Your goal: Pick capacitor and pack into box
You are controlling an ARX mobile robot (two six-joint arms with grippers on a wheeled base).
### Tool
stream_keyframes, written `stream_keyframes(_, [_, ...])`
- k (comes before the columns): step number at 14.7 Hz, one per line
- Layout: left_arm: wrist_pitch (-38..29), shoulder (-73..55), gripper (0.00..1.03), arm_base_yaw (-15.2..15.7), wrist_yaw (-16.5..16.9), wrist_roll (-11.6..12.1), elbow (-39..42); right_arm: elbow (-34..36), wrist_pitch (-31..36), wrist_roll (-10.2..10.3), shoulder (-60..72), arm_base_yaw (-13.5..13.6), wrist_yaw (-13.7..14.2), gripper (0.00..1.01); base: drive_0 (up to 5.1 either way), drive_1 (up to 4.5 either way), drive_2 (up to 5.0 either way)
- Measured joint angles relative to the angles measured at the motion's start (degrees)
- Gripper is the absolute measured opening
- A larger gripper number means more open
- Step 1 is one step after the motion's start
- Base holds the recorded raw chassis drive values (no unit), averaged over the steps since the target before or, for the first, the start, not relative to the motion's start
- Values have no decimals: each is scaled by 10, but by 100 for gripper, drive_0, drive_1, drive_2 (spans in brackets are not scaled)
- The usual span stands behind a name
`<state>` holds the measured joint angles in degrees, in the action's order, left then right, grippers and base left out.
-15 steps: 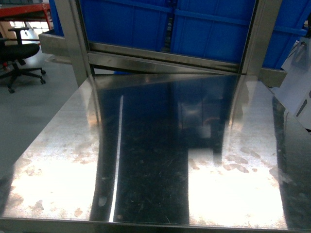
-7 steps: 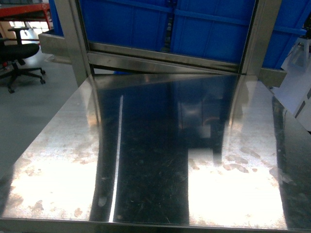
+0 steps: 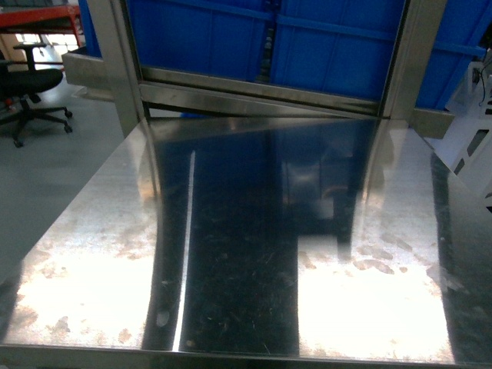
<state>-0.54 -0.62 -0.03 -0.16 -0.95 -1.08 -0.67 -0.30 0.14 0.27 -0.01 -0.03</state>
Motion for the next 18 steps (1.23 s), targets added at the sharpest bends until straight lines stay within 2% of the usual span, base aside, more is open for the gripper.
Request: stream_keyframes(18, [7,0,45,0,1,0,3,0,1,0,0,0,0,98,0,0,0])
